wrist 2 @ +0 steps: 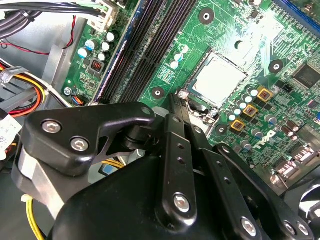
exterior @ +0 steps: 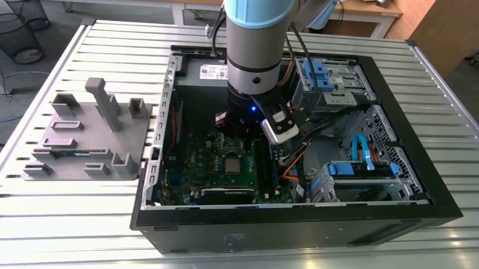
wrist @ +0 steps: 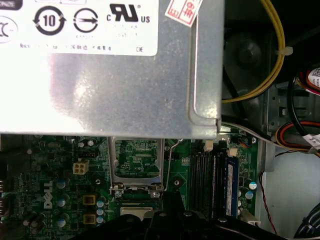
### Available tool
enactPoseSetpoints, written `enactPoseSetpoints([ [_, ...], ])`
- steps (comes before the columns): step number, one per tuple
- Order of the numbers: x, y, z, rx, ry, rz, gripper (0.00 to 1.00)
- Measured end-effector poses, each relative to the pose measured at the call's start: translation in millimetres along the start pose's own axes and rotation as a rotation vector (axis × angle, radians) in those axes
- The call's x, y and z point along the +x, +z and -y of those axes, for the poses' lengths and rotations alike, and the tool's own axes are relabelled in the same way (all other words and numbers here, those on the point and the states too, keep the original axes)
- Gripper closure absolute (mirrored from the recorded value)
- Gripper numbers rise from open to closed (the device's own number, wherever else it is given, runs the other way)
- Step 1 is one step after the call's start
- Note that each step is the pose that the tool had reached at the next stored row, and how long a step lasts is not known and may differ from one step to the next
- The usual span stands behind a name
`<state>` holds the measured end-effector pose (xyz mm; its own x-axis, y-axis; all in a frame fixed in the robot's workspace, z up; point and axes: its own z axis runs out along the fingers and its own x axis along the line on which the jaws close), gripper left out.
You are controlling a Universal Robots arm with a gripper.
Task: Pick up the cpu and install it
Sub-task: 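Close the cpu cover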
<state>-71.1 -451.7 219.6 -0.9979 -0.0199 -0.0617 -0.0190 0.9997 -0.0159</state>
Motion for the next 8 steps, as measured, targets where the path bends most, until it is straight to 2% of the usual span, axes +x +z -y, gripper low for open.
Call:
enactPoseSetpoints([
  [4, -0.8, 0.6, 0.0, -0.0001, -0.003, 0.0, 0.89],
  [8, -2.2, 1.9, 0.0, -0.0045, -0.027, 0.0005, 0.89],
])
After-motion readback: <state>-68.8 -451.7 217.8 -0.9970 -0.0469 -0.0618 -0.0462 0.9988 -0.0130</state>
